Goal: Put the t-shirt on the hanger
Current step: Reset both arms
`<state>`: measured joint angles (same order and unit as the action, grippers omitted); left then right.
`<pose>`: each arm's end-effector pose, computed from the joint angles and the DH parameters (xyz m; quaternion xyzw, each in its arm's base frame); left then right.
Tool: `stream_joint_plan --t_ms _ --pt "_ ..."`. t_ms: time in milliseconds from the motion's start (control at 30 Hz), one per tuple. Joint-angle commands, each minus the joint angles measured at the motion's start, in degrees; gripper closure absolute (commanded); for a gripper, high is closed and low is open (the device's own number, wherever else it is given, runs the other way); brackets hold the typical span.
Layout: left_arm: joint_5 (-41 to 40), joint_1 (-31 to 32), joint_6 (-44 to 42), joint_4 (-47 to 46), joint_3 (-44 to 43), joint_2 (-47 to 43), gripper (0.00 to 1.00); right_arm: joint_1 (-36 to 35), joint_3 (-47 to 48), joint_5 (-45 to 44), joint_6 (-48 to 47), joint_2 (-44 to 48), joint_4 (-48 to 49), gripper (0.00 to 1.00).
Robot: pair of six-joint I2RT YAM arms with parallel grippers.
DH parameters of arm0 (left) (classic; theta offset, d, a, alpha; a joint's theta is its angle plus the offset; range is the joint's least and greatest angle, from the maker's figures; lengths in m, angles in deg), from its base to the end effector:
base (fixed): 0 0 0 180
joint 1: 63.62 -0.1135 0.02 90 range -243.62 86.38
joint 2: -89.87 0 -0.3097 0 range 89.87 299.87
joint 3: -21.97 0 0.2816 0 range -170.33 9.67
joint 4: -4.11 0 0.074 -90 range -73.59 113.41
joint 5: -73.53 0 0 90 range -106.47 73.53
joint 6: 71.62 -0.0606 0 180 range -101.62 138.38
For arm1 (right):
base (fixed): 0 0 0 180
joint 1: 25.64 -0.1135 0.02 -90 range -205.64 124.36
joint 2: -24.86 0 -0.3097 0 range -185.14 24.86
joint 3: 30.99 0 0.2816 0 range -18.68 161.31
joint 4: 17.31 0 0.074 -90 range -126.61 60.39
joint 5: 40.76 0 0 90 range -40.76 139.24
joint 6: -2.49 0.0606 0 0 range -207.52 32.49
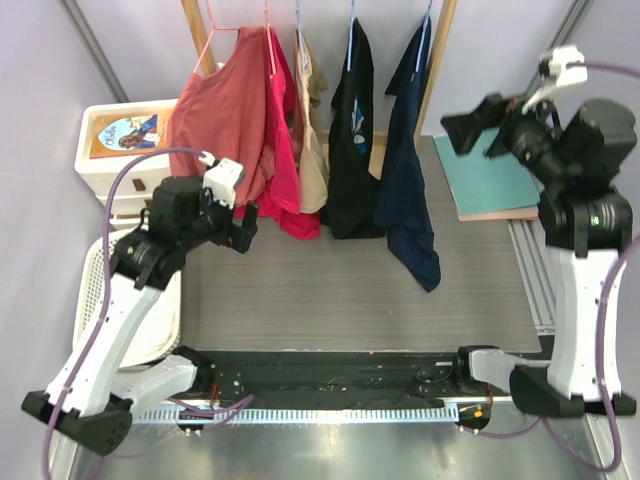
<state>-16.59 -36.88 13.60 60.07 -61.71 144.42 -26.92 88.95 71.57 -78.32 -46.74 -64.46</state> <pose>0.1844 -0.0928 0.4421 0.2308 0.8200 -0.0989 0.5143 0.2389 0.0284 0.6205 -0.0907 0.6944 0.1989 0.6856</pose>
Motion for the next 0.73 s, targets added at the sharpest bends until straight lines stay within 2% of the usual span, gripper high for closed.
stream_joint_plan --t_ms 0,100,167,300,333,467,700 --pt "8.9 -6.7 6.7 15.6 -5.4 7.9 0.0 0.0 -8.4 1.0 -10.6 4.3 -11.8 0.0" --pt "11.1 -11.5 10.9 17.5 -5.7 10.3 0.0 0.0 -19.8 5.4 -14.4 8.7 -16.4 0.0" --pt "11.9 -15.4 12.2 17.7 -4.6 9.5 0.0 -0.5 -23.9 7.5 -16.5 9.1 -19.5 0.0" --pt "13.6 -20.1 10.9 17.5 -1.3 5.0 0.0 -4.1 -35.7 6.1 -18.2 11.4 -18.8 0.0" --pt "13.0 -20.8 10.4 17.9 -0.7 4.1 0.0 -5.6 -37.0 3.4 -18.2 12.3 -18.2 0.0" --pt "7.3 -21.3 8.6 20.2 2.0 0.8 0.0 -7.2 -41.4 2.4 -18.4 13.8 -17.2 0.0" --pt "2.6 -21.3 7.4 20.1 2.4 -2.4 0.0 -9.6 -42.7 -1.3 -21.4 20.3 -18.3 0.0"
